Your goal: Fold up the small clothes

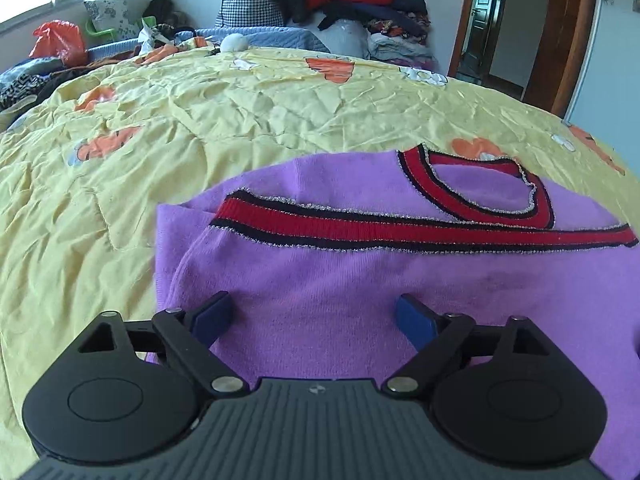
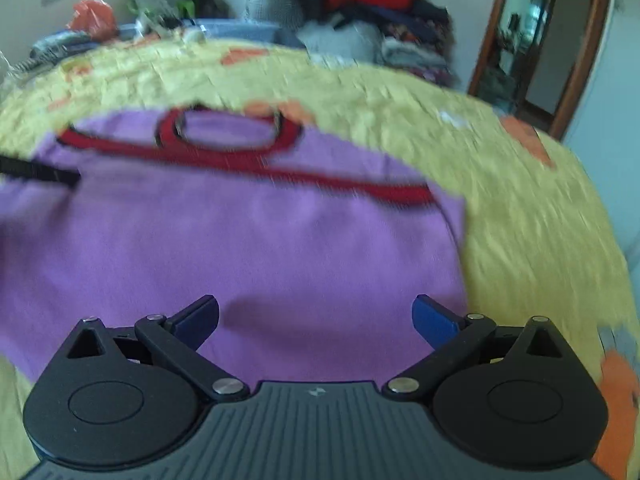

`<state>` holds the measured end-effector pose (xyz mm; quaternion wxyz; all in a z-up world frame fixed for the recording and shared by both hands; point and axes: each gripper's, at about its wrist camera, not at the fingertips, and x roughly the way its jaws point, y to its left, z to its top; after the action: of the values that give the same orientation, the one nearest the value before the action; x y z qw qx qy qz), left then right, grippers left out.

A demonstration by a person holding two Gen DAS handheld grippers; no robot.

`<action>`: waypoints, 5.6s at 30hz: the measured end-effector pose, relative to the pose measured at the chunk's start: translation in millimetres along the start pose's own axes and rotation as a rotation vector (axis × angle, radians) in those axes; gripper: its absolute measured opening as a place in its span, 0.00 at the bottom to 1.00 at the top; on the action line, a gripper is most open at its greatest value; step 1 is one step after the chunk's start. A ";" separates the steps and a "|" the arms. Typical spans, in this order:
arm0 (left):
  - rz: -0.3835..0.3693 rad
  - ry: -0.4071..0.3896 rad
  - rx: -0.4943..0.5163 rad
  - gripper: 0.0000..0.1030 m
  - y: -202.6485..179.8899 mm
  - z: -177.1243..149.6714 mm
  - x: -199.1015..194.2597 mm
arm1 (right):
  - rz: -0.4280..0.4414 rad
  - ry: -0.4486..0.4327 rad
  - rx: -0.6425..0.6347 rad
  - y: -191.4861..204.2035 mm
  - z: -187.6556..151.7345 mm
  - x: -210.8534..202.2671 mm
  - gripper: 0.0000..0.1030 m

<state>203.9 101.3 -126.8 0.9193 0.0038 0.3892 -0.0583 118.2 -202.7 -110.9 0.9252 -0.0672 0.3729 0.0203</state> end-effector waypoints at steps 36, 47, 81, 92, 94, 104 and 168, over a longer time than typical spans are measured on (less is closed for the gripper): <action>-0.045 0.012 0.027 1.00 7.1 -1.9 -4.1 | 0.002 -0.024 0.066 47.0 -12.4 -6.9 1.00; -0.035 0.023 -0.007 1.00 27.3 14.9 7.6 | -0.077 -0.070 0.161 14.3 -31.3 -14.6 1.00; -0.023 0.073 0.121 1.00 -16.2 -109.8 -99.8 | 0.076 -0.013 0.106 41.0 -40.9 -42.8 1.00; -0.248 0.095 -0.110 1.00 83.1 -27.2 -40.7 | 0.033 -0.018 0.049 89.8 -51.1 -54.2 1.00; -0.226 0.085 -0.144 1.00 96.3 -7.4 -17.5 | 0.054 -0.034 -0.009 114.3 -50.7 -59.8 1.00; -0.380 0.102 -0.142 1.00 112.5 50.7 40.4 | 0.098 -0.087 -0.152 182.8 -53.8 -73.9 1.00; -0.793 0.210 -0.598 0.09 158.7 50.8 48.9 | 0.590 -0.175 0.164 209.5 -0.9 -72.9 0.10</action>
<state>291.4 251.2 -132.5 0.7431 -0.4018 0.4509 -0.2880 46.7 5.6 -83.9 0.9103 0.1207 0.2956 0.2633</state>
